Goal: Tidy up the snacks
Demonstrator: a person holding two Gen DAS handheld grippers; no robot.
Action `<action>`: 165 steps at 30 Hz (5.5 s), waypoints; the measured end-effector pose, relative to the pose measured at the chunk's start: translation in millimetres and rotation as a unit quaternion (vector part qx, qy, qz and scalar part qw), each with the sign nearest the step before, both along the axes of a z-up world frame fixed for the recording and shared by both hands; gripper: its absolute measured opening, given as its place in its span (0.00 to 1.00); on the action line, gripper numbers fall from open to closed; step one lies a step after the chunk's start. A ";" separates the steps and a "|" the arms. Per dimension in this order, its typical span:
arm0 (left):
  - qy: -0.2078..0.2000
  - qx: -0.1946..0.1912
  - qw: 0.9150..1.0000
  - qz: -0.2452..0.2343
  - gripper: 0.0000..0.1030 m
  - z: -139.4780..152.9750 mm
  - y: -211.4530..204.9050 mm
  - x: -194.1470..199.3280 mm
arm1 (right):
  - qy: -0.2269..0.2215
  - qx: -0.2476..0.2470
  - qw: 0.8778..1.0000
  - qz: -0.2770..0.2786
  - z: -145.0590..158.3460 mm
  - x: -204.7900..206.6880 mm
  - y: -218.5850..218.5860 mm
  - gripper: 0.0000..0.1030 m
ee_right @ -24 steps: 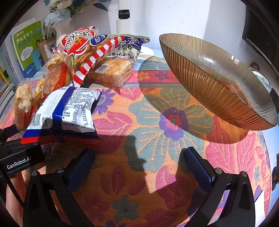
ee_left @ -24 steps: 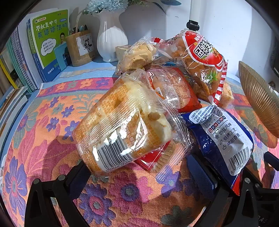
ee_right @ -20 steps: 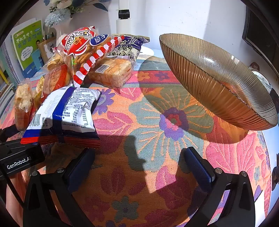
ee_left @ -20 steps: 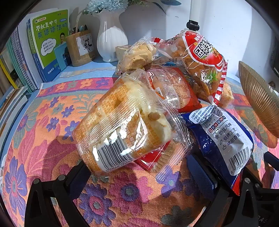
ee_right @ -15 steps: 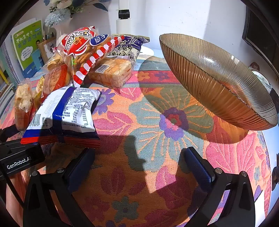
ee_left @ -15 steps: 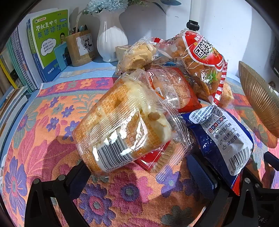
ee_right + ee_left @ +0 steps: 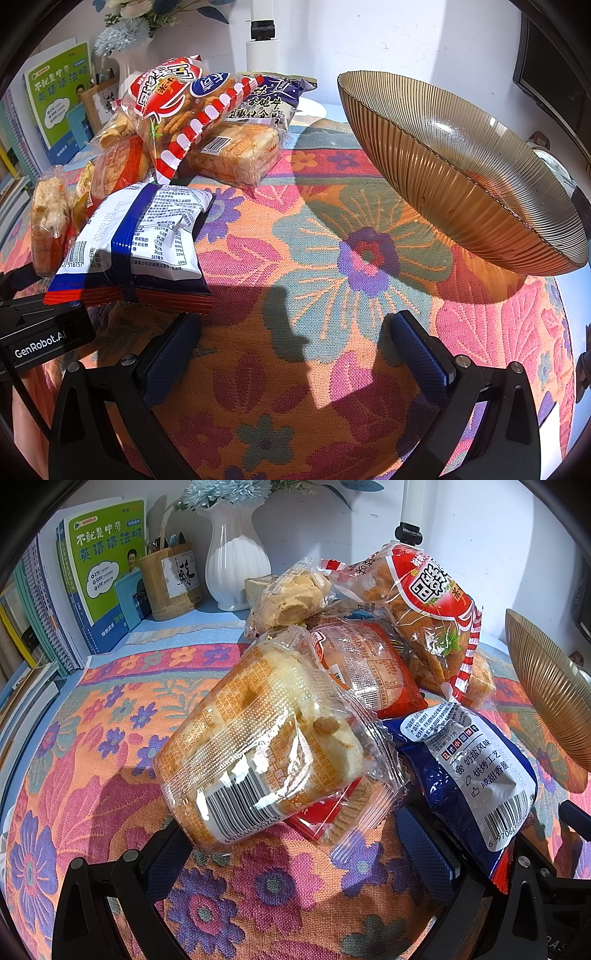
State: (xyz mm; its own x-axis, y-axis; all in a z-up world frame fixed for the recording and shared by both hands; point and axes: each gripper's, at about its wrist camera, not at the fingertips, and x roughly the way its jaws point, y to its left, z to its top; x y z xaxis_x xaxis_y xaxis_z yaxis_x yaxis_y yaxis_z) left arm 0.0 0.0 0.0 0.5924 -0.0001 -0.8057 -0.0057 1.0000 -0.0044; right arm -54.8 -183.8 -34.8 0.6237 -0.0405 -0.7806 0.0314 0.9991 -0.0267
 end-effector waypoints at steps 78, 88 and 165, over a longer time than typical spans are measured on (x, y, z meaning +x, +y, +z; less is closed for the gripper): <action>0.000 0.000 1.000 0.000 1.00 -0.1 0.0 0.0 | 0.000 0.000 1.000 0.000 0.0 0.1 0.0 1.00; 0.000 0.000 1.000 0.000 1.00 0.0 0.0 0.0 | 0.000 0.000 1.000 0.000 -0.1 0.0 0.1 1.00; -0.093 -0.066 0.987 -0.113 0.74 152.6 -20.3 29.3 | -0.119 0.212 0.959 0.143 151.1 26.5 -39.8 0.52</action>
State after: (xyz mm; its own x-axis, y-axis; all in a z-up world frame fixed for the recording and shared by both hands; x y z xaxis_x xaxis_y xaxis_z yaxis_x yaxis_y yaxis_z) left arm 29.3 -20.3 152.6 0.7024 -0.2474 -0.6674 0.2308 0.9661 -0.1152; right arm -28.4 -223.5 116.3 0.7245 0.4487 -0.5233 -0.2904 0.8871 0.3587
